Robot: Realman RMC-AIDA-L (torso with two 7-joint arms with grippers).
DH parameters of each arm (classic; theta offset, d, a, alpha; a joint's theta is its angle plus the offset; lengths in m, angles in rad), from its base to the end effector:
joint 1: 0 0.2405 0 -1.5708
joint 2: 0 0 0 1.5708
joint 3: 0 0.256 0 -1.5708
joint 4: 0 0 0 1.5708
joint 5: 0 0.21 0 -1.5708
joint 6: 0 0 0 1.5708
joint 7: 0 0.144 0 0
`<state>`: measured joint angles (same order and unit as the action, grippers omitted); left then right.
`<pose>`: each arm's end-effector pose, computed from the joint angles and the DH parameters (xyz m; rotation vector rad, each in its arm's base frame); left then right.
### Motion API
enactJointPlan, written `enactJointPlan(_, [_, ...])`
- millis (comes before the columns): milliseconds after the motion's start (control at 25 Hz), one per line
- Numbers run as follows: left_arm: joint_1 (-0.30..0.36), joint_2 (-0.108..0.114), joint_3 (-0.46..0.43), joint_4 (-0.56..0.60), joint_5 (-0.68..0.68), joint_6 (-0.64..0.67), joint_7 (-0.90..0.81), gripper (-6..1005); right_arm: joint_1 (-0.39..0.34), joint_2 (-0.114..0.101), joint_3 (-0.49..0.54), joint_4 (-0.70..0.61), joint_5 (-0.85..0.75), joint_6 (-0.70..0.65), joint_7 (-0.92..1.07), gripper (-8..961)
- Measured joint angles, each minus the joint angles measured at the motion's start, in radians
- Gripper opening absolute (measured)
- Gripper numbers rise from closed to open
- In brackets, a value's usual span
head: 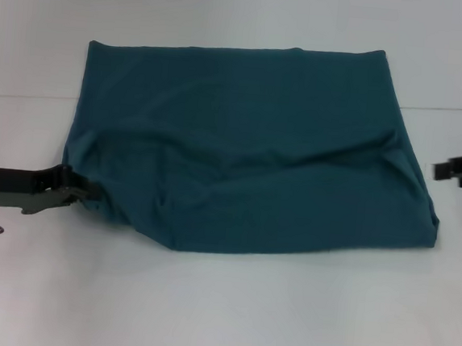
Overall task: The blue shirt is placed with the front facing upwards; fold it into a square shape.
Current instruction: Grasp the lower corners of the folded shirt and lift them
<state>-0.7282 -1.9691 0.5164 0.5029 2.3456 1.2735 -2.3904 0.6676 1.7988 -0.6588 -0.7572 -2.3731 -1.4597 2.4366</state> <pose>-0.2862 0.3944 0.0225 -2.0789 -1.8661 -0.5081 0.2968 0.3969 0.1322 -2.1365 1.6083 0.2393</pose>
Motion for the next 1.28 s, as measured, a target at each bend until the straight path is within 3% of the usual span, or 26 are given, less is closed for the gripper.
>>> enactJointPlan(200, [0.002, -0.002, -0.001, 0.000, 0.000, -0.016, -0.002, 54, -0.044, -0.013, 0.006, -0.035, -0.030, -0.007, 0.039, 582])
enactJointPlan(400, [0.003, -0.005, -0.001, -0.001, 0.000, -0.027, -0.003, 55, -0.032, -0.008, 0.006, -0.030, -0.145, -0.025, 0.052, 579])
enactJointPlan(760, [0.010, -0.010, -0.003, -0.003, -0.001, -0.043, -0.003, 55, -0.023, 0.054, 0.002, -0.017, -0.159, 0.029, 0.049, 573])
enactJointPlan(1040, [0.016, -0.012, -0.002, -0.003, -0.006, -0.051, -0.003, 55, 0.010, 0.071, -0.008, 0.067, -0.191, 0.120, 0.053, 568])
enactJointPlan(1280, [0.018, -0.015, 0.000, -0.003, -0.008, -0.057, -0.003, 54, 0.028, 0.103, -0.013, 0.082, -0.199, 0.169, 0.047, 564])
